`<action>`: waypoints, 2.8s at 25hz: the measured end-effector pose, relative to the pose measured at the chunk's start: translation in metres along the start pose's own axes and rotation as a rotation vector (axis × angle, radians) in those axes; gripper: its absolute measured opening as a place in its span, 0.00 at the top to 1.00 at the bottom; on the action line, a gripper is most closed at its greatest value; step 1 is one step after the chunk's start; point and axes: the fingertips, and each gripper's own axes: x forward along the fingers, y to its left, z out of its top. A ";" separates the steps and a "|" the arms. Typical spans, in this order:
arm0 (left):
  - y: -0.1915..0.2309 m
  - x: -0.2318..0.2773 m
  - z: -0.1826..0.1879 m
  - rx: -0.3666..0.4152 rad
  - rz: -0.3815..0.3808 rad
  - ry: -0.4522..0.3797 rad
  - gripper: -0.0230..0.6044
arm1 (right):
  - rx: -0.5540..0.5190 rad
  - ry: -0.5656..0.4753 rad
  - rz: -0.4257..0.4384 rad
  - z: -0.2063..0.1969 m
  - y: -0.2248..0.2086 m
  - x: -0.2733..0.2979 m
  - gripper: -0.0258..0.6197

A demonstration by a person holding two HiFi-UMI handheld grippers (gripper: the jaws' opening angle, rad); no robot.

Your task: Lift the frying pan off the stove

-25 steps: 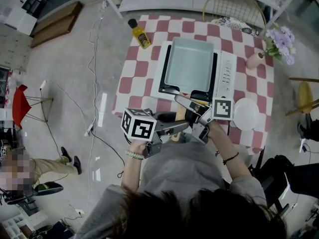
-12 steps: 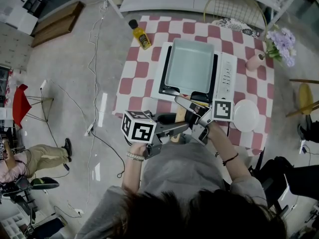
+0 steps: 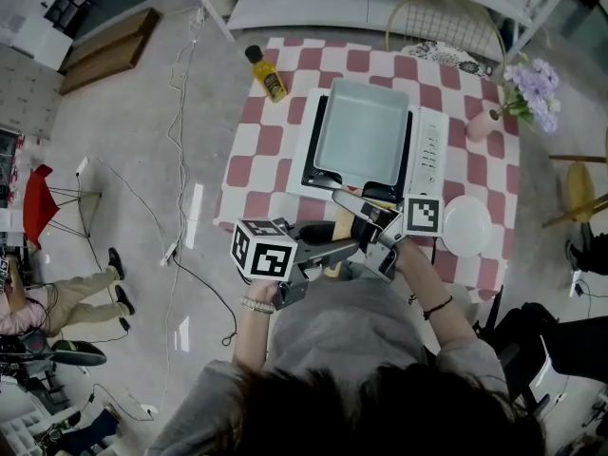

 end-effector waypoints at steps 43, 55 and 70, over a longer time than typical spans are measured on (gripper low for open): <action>-0.051 -0.011 0.044 0.167 -0.040 -0.110 0.64 | -0.182 0.003 0.079 0.022 0.082 0.000 0.64; -0.072 -0.016 0.061 0.234 -0.048 -0.151 0.64 | -0.244 0.011 0.102 0.029 0.112 -0.001 0.64; -0.095 -0.021 0.073 0.310 -0.055 -0.190 0.64 | -0.323 0.014 0.133 0.031 0.144 -0.004 0.64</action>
